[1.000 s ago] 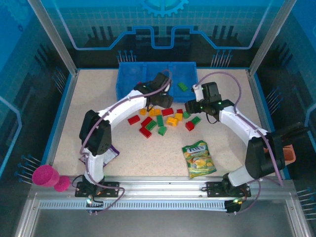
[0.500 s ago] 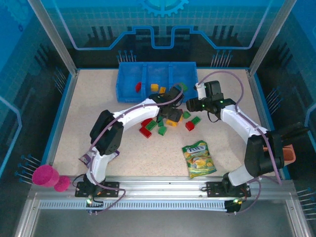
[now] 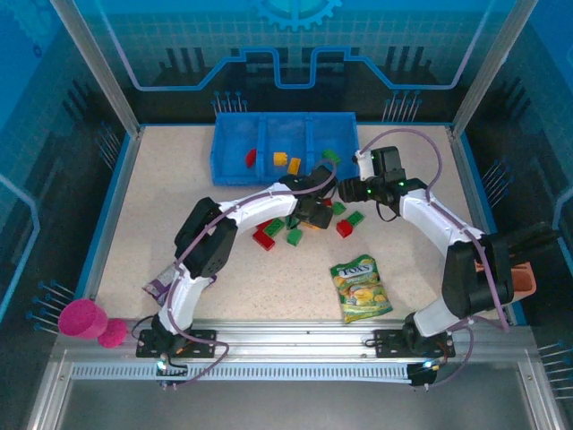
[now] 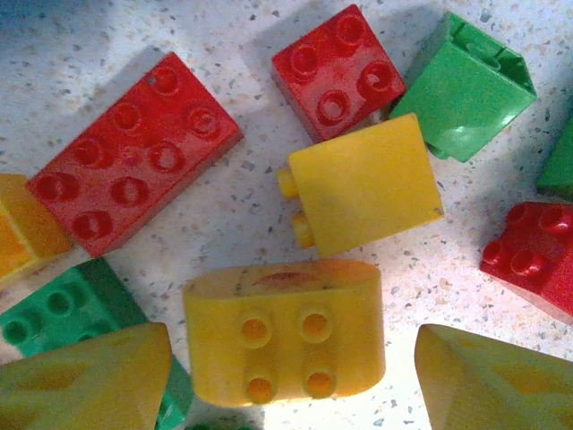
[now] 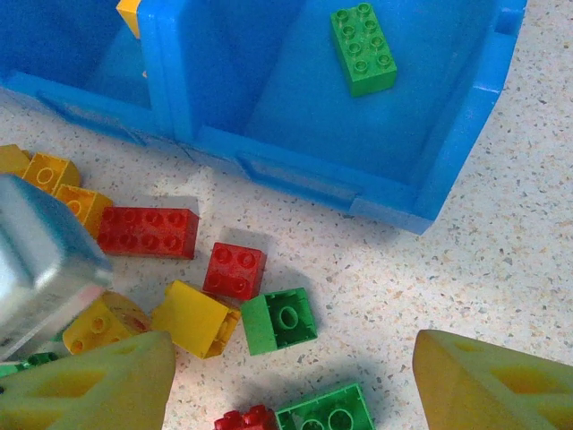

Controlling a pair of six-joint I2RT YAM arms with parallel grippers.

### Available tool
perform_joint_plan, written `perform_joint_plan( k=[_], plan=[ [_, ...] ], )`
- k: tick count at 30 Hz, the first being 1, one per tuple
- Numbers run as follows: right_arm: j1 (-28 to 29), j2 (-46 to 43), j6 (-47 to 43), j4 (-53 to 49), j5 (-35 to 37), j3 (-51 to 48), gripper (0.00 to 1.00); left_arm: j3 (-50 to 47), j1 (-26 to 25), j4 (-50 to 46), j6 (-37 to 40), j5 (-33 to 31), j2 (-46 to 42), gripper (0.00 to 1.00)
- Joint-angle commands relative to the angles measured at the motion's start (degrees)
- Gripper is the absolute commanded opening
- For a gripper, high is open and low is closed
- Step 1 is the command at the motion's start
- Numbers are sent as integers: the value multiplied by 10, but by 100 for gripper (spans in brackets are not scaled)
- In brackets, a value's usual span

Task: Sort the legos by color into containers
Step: Pick up the lego from the center of the table, then place the lego in the container.

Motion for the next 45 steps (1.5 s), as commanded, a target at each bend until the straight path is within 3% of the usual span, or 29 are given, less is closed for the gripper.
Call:
perform_joint_plan(
  k=[1,17,24,28,37,45],
  plan=[
    [-9,5,7,4,-13,8,72,15,-6,-6,-14,14,26,73],
    [-13,5,15,20,-20,-12,71,47,-6,-26,-14,11,73,68],
    [-22,-8,21,25,-9,-18,71,25,-7,-39,-6,-1,44,52],
    [-30,-14,28,28,-12,-25,71,-7,-2,-21,6,-43,-2,45],
    [-33,-11,31,22,-20,-23,71,61,58,-3,57,-66,-61,45],
    [-33,-9,29,17,-24,-19,71,179,139,49,84,-92,3,46]
  ],
)
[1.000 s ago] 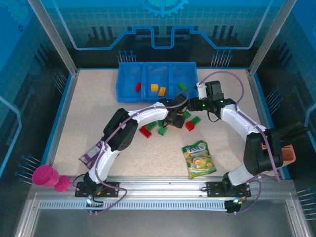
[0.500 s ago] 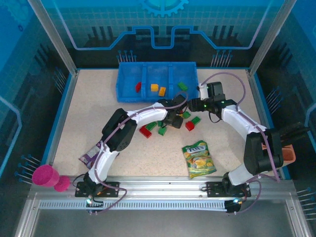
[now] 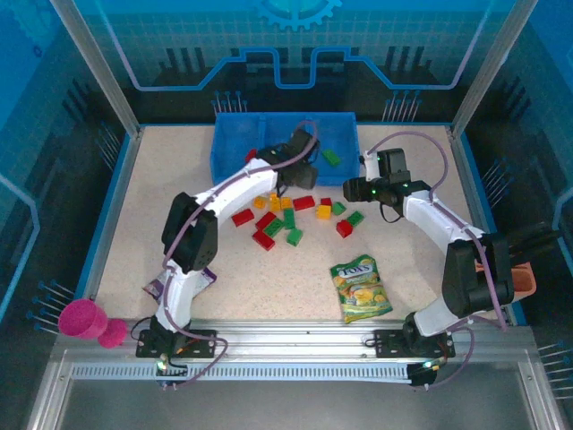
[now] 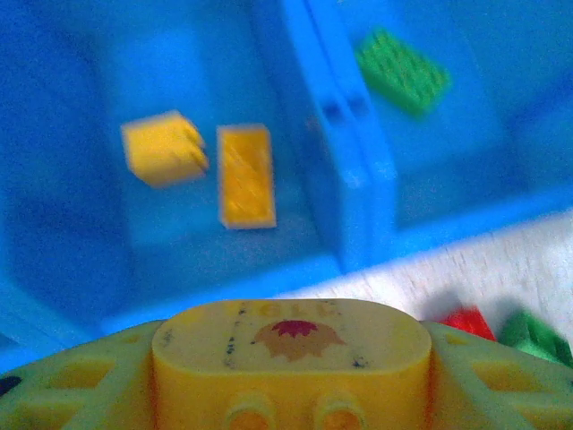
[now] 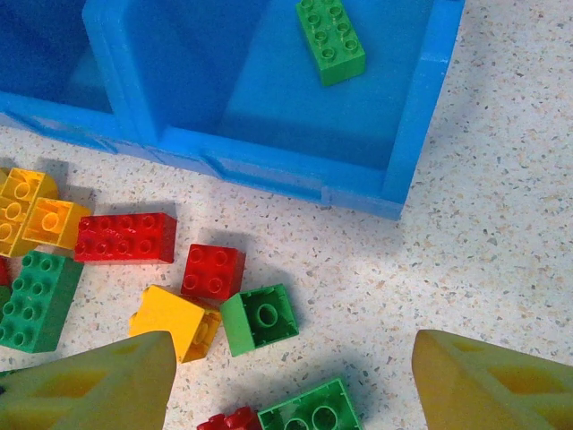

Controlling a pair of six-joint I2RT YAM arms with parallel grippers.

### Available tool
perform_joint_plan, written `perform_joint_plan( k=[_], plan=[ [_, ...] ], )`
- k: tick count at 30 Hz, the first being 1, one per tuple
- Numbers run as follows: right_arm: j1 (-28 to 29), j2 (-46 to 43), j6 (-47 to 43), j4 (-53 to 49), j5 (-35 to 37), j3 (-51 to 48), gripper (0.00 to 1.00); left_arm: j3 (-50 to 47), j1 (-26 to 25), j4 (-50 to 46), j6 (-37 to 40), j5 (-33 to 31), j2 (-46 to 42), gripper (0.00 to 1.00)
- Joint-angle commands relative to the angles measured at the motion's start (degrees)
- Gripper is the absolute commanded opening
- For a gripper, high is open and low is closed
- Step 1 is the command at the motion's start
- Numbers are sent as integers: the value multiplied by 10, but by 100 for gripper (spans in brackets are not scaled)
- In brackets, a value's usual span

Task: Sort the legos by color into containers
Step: Place the lego in the container.

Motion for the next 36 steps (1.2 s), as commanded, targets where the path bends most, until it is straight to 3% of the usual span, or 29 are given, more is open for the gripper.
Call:
perform_joint_plan(
  k=[1,12,18,30,36],
  plan=[
    [-8,-10,3,-2,-13,-1,71,52,27,36,17,-19,42,46],
    [-7,11,3,-4,-24,6,72,256,73,67,7,-18,232,46],
    [-8,16,0,-7,-25,12,72,307,84,86,-10,-4,282,51],
    [-6,20,3,-11,-33,14,72,296,85,101,2,12,259,64],
    [-5,17,5,-10,-38,10,72,218,84,143,19,16,193,76]
  ],
)
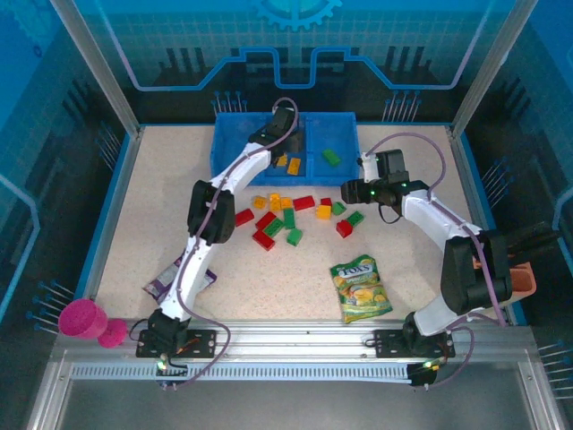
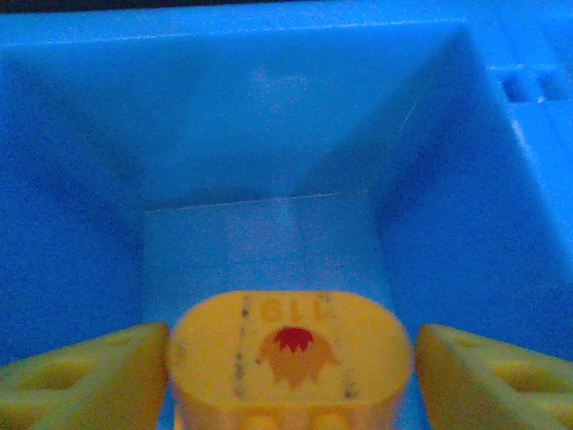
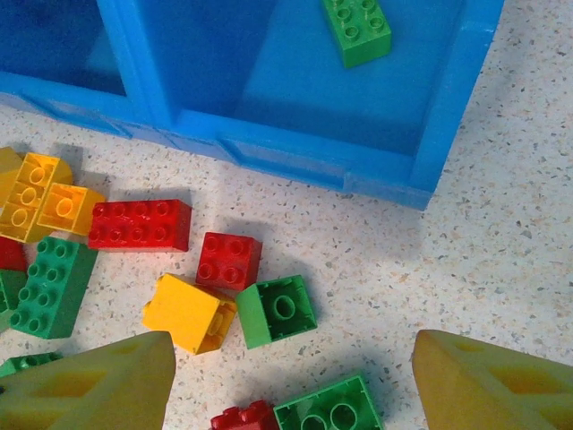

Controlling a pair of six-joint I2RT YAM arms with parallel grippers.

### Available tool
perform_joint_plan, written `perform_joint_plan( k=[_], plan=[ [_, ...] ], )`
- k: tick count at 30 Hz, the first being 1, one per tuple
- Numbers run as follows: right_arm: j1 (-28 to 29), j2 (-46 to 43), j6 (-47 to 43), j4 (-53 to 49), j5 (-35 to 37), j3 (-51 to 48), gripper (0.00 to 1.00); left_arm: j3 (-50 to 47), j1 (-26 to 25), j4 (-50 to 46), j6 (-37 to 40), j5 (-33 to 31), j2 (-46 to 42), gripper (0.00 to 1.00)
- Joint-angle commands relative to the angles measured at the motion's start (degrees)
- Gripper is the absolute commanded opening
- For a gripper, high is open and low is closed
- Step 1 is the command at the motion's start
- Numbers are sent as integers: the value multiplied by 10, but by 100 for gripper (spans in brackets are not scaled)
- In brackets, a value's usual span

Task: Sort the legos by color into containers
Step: Place the lego in the container, then pick up the lego from the center of the table.

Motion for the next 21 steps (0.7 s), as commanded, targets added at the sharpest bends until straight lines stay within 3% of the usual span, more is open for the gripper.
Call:
perform_joint_plan(
  k=[1,12,17,21],
  plan=[
    [-5,4,5,-7,-13,9,72,-29,0,35,15,8,-74,77],
    [-4,-18,5,-48,16,0,72,-186,-11,45,63,73,-244,77],
    [-9,-5,68,-103,74,-10,70,-293,-12,41,73,97,-367,77],
    [-17,25,118,-119,70,-13,68,-382,-12,45,72,95,-456,77]
  ],
)
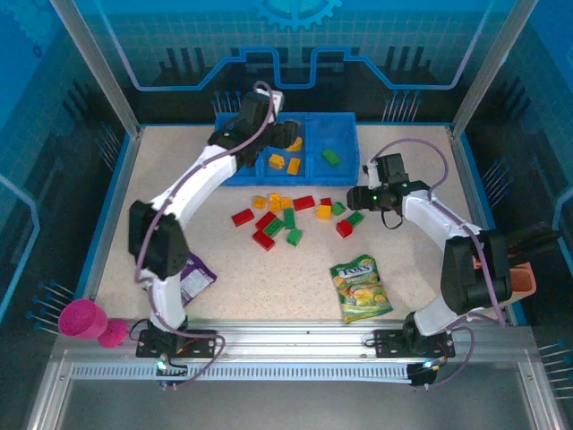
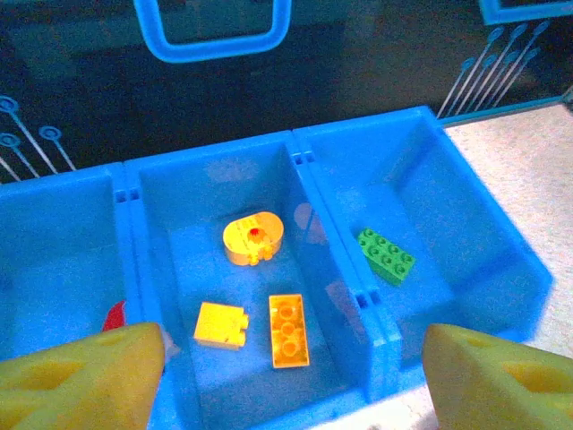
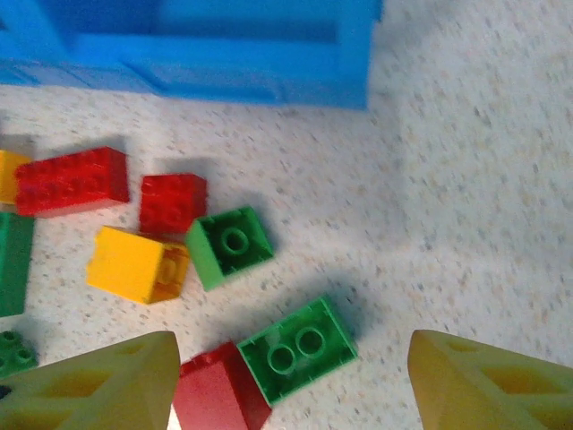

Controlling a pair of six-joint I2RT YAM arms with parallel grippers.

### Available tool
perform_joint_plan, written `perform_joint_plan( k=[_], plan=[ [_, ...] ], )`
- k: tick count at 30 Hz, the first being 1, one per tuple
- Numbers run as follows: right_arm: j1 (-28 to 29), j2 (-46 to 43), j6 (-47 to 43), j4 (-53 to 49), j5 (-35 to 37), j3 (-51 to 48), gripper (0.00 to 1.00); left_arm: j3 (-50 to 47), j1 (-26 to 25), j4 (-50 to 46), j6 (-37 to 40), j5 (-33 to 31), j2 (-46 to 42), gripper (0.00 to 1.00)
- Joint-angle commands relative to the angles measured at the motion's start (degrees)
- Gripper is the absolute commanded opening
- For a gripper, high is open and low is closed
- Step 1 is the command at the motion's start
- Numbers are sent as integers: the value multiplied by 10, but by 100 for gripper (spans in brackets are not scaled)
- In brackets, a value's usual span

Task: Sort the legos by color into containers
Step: Pick up the lego from the center of the table.

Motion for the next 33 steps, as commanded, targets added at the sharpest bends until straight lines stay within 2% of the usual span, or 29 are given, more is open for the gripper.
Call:
perform_joint_plan(
  k=[1,7,11,17,20,28,33],
  plan=[
    [-11,29,65,-41,21,-8,68,-62,0,4,16,12,-76,77],
    [-11,50,170,-39,63,-11,72,-114,1,-53,71,-21,-166,78],
    [-10,54,246,-33,58,-15,72,-133,11,-98,112,-38,-219,80],
    [12,67,349,-44,72,-2,71,-214,27,-93,146,-7,-292,83],
    [28,89,373,-76,96,27,71,-236,27,-94,158,-9,-305,84],
    [37,126,421,-65,82,48,71,-247,36,-132,193,-16,-334,85],
    [45,155,421,-82,89,65,69,-286,48,-99,190,-11,-365,88]
  ],
)
